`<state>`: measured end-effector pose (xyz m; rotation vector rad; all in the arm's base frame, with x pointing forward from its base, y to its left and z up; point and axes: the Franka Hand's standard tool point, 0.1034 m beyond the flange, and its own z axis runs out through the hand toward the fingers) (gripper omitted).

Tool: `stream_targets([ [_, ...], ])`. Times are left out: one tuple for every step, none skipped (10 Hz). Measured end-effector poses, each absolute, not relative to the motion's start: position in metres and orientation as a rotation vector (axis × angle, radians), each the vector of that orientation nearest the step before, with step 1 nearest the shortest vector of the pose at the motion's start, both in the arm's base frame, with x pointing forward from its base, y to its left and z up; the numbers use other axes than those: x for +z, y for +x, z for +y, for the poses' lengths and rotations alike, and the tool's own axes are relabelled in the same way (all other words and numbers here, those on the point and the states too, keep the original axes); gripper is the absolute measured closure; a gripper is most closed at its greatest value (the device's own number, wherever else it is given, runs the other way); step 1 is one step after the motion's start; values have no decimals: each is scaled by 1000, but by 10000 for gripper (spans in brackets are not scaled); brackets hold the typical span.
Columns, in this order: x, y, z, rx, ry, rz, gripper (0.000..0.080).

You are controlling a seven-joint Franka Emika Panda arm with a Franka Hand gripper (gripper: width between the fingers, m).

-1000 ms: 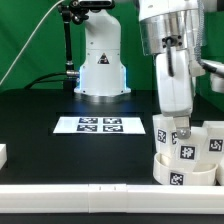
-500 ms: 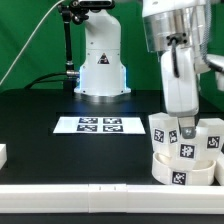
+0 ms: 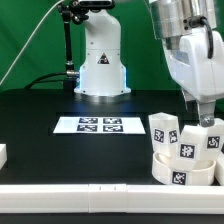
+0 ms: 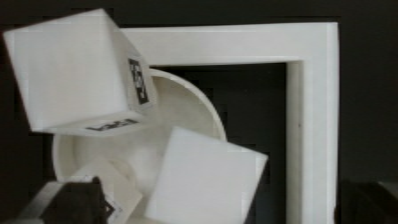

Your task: Assemble stool

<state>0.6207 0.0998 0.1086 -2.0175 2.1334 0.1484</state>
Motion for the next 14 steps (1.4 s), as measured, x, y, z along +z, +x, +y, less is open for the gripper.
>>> stream_targets([
  [109,621,100,135,-2102,2046,150],
  [108,620,100,123,-2178,1969,150],
  [107,619,99,67,-2411,1746,150],
  [109,620,101,51,-2529,1600,150],
  [111,622,103,36,-2619,1444,150],
  [111,622,104,25,-2694,1297,150],
  [109,620,102,19,-2746,1187,150],
  [109,621,102,12,-2776,1117,150],
  [109,621,101,3,-2820,1000,150],
  [109,621,101,-4,-2847,921,150],
  [109,621,100,-21,-2891,795,150],
  [109,622,100,-52,-2959,573,150],
  [109,622,100,-62,-2987,427,150],
  [108,623,97,-77,-3006,291,150],
])
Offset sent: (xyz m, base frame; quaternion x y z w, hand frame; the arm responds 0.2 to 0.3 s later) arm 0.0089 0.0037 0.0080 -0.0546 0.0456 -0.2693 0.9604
